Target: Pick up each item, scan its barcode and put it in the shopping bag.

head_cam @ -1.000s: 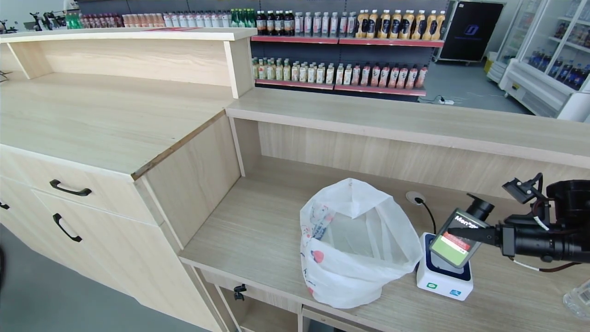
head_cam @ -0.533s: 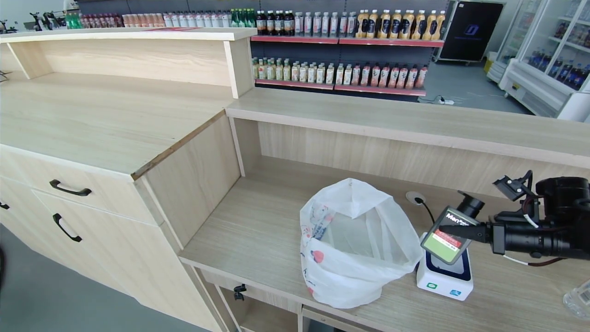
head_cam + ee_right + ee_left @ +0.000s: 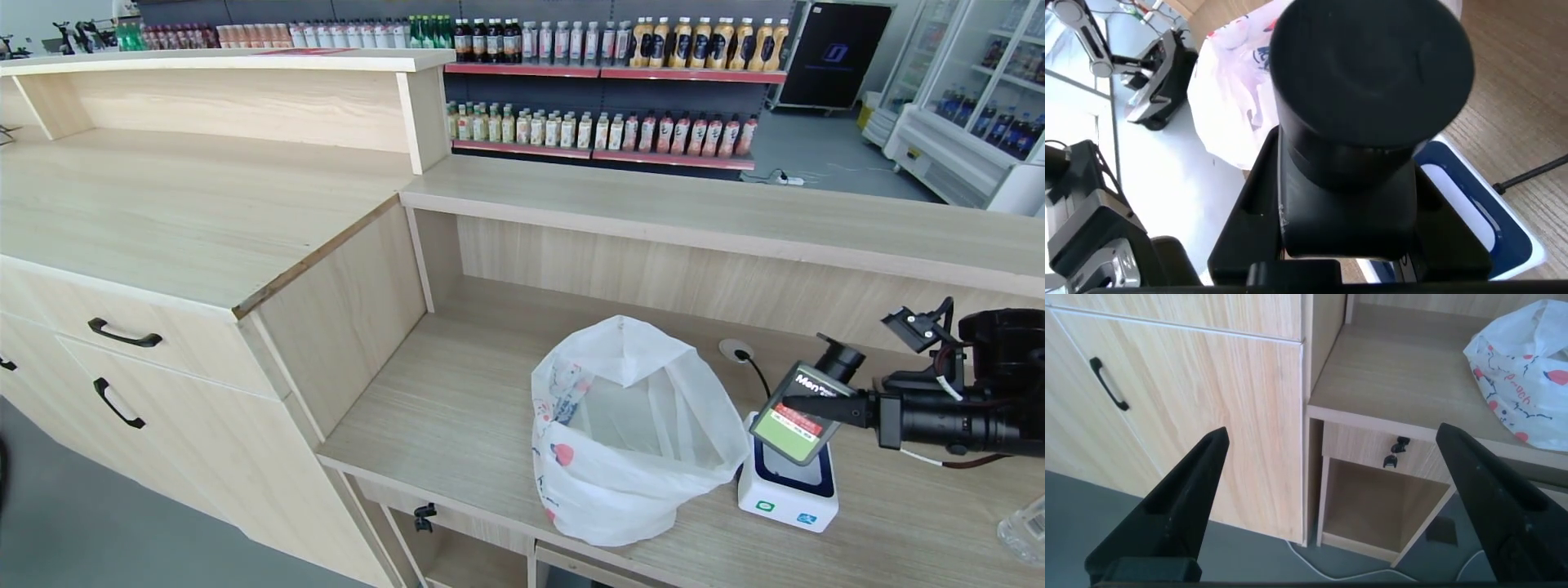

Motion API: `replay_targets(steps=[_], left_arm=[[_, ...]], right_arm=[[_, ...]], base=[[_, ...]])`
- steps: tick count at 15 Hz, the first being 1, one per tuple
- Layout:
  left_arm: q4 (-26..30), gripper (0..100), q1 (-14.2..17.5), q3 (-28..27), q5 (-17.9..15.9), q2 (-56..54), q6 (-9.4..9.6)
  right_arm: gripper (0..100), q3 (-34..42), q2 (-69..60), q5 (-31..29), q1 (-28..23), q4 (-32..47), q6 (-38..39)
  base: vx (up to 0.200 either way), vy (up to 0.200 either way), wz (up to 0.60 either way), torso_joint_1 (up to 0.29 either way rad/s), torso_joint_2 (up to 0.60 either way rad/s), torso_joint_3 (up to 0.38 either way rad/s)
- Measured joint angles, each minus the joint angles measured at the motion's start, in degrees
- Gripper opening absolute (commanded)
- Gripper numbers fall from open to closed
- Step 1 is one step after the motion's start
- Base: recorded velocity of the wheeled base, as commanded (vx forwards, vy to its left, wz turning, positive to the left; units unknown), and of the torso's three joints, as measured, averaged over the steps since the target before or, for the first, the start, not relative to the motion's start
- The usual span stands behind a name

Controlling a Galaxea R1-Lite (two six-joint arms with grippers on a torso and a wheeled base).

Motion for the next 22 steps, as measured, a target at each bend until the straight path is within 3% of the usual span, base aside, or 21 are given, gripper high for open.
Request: replay_targets(steps=[4, 7, 10, 12, 14, 17, 19, 22], left_arm=[[0.00, 100, 0.00, 0.00, 0.01, 0.00, 0.00], [0.00, 100, 0.00, 0.00, 0.01, 0.00, 0.00], [0.00, 100, 0.02, 0.00, 0.00, 0.00, 0.00], [0.02, 100, -0.02, 0.00, 0.00, 0.00, 0.00], [0.00, 100, 0.05, -0.02, 0.00, 0.00, -0.02], [0.02, 100, 0.00, -0.02, 0.01, 0.00, 0.00], [0.07, 100, -0.06, 0.00, 0.00, 0.00, 0.00], [0.00, 100, 0.02, 0.00, 0.00, 0.00, 0.00]], right_arm=[[0, 2.35, -12.91, -7.36, -0.74, 0.09, -6.08], [0, 5.66, -26.36, -12.15, -7.08, -1.37, -11.80], [0, 8.77, -33.26, -14.13, -10.92, -3.52, -13.06], [0, 9.00, -35.15, -16.53, -10.07, -5.36, -12.40], [0, 8.87, -36.19, -23.78, -5.53, -7.34, -7.34], [0, 8.08, -35.56, -38.13, 7.25, -9.11, 0.72], [0, 7.80, -31.54, -40.62, 12.35, -10.48, 2.38], [0, 7.83, -21.89, -41.41, 15.15, -17.10, 2.79]], base=[[0.000, 0.000, 0.00, 0.000, 0.00, 0.000], [0.000, 0.000, 0.00, 0.000, 0.00, 0.000], [0.000, 0.000, 0.20, 0.001, 0.00, -0.001], [0.000, 0.000, 0.60, 0.002, 0.00, 0.000], [0.000, 0.000, 0.60, -0.002, 0.00, 0.002], [0.000, 0.000, 0.20, 0.002, 0.00, -0.002], [0.000, 0.000, 0.00, 0.000, 0.00, 0.000], [0.000, 0.000, 0.00, 0.000, 0.00, 0.000]])
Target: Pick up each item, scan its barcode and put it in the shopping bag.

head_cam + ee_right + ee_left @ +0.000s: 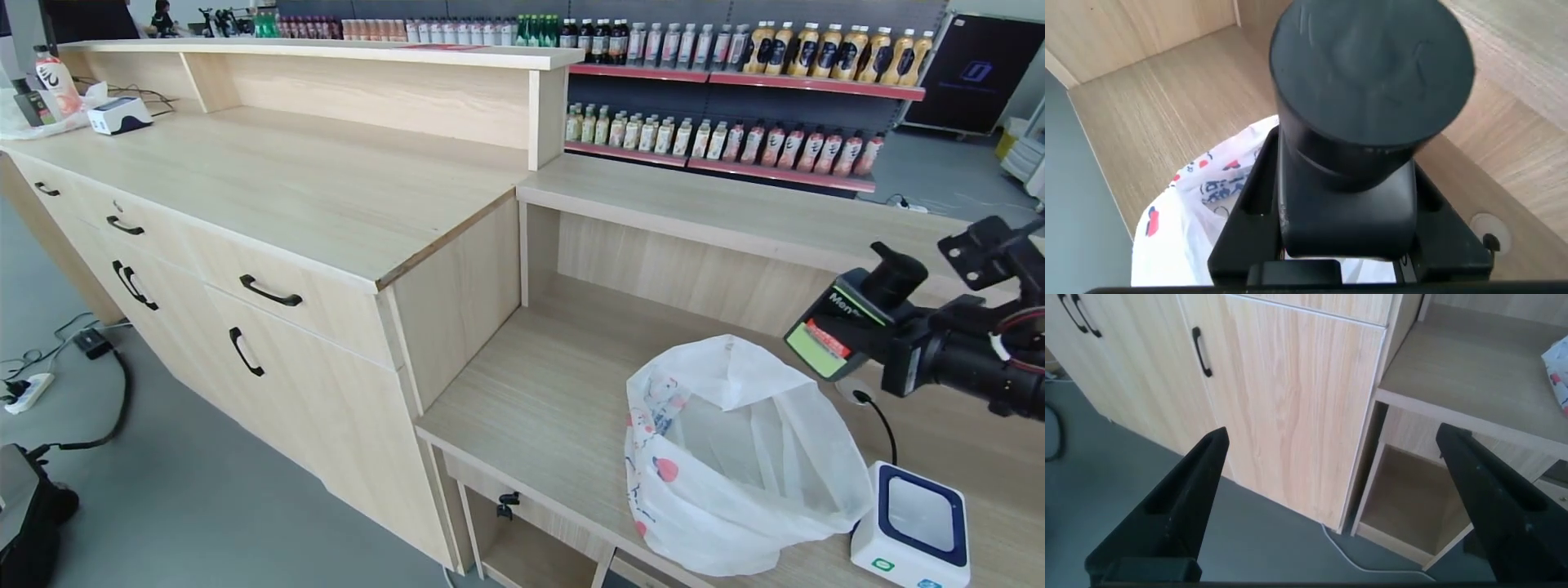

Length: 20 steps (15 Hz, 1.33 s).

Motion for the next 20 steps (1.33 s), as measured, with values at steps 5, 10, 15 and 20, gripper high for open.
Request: replay_targets(steps=[5, 10, 15, 20], left_arm=[[0.00, 100, 0.00, 0.00, 0.00, 0.00, 0.00], [0.00, 100, -0.02, 0.00, 0.00, 0.00, 0.00], [0.00, 100, -0.02, 0.00, 0.00, 0.00, 0.00], [0.00, 100, -0.02, 0.00, 0.00, 0.00, 0.00]], right_arm=[[0, 0.17, 16.37, -0.17, -0.56, -10.26, -0.79], [0, -1.37, 28.43, 5.25, -2.86, -17.25, -8.68], [0, -3.46, 33.94, 6.99, -3.68, -17.87, -11.52], [0, -6.33, 37.35, 10.29, -4.40, -19.43, -12.09]], base=[[0.000, 0.000, 0.00, 0.000, 0.00, 0.000], [0.000, 0.000, 0.00, 0.000, 0.00, 0.000], [0.000, 0.000, 0.00, 0.000, 0.00, 0.000], [0.000, 0.000, 0.00, 0.000, 0.00, 0.000]])
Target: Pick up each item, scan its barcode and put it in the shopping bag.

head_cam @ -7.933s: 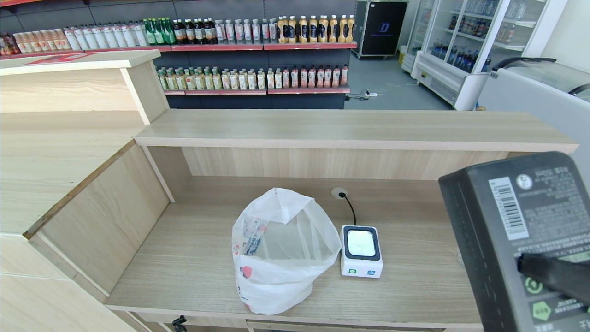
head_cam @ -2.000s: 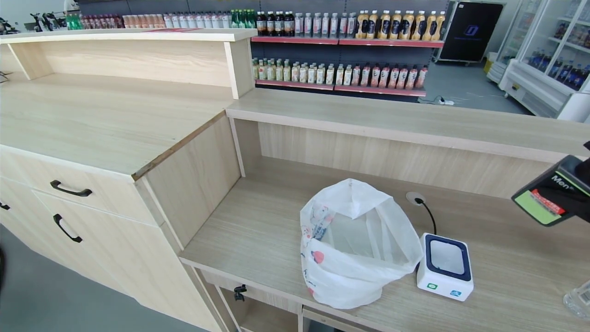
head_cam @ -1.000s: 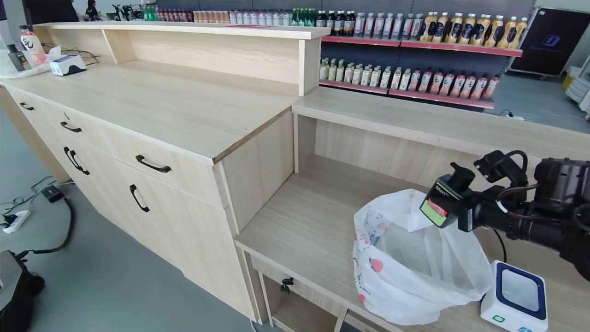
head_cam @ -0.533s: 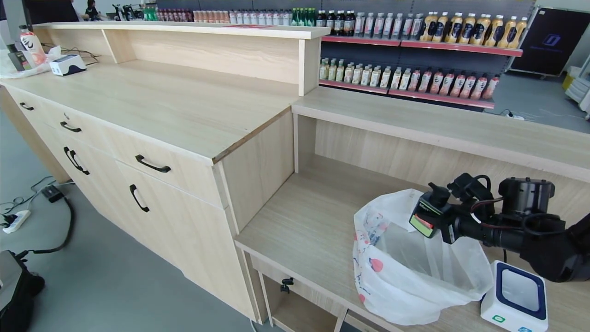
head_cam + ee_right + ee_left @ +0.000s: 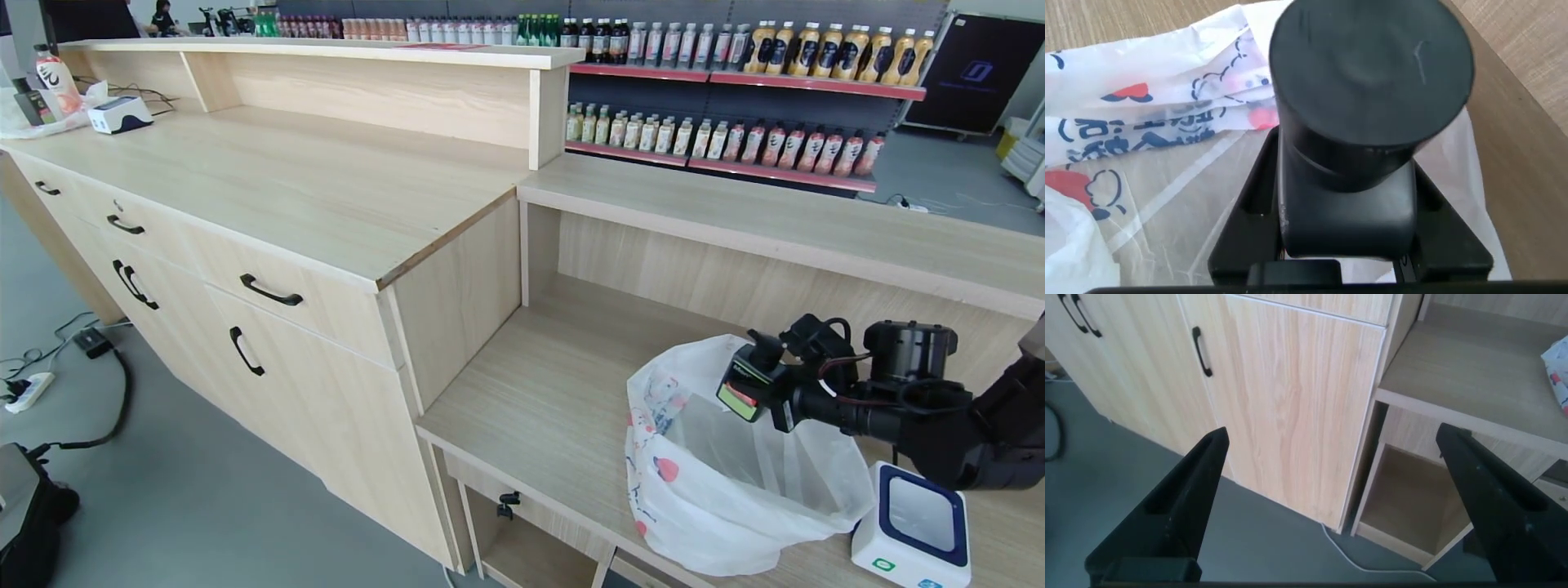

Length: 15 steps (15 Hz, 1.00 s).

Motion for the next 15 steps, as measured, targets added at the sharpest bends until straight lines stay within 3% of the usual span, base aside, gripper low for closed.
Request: replay_targets(steps=[15], left_arm=[[0.00, 100, 0.00, 0.00, 0.00, 0.00, 0.00]], right_arm=[[0, -5.91, 8.52, 2.50, -0.04, -0.26, -2.33]], base=[[0.000, 0.000, 0.00, 0.000, 0.00, 0.000]])
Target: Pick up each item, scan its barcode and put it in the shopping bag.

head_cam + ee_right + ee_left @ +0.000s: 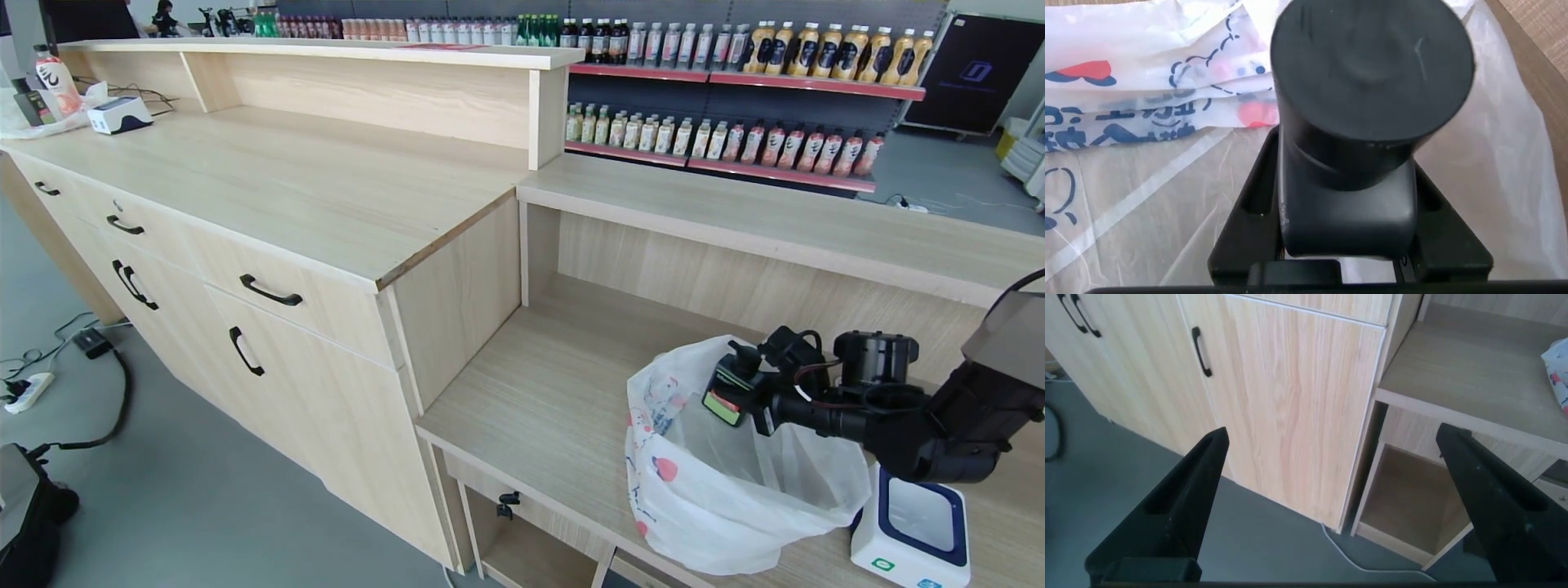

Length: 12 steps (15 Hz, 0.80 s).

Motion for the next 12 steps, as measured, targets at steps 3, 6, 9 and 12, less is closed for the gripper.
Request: replay_targets(steps=[3, 6, 9, 12], left_arm=[[0.00, 100, 0.00, 0.00, 0.00, 0.00, -0.02], [0.00, 100, 0.00, 0.00, 0.00, 0.00, -0.02], [0.00, 100, 0.00, 0.00, 0.00, 0.00, 0.00], [0.00, 100, 0.00, 0.00, 0.00, 0.00, -0.02]], right_arm=[[100, -0.02, 0.46, -0.06, 0.00, 0.22, 0.05], [100, 0.04, -0.39, 0.62, 0.00, 0.44, 0.49], [100, 1.52, -6.01, 1.83, 0.17, 2.04, 1.58], [100, 5.29, -15.32, 2.12, 0.22, 4.88, 2.95]], base=[[0.000, 0.000, 0.00, 0.000, 0.00, 0.000], [0.000, 0.000, 0.00, 0.000, 0.00, 0.000], [0.000, 0.000, 0.00, 0.000, 0.00, 0.000], [0.000, 0.000, 0.00, 0.000, 0.00, 0.000]])
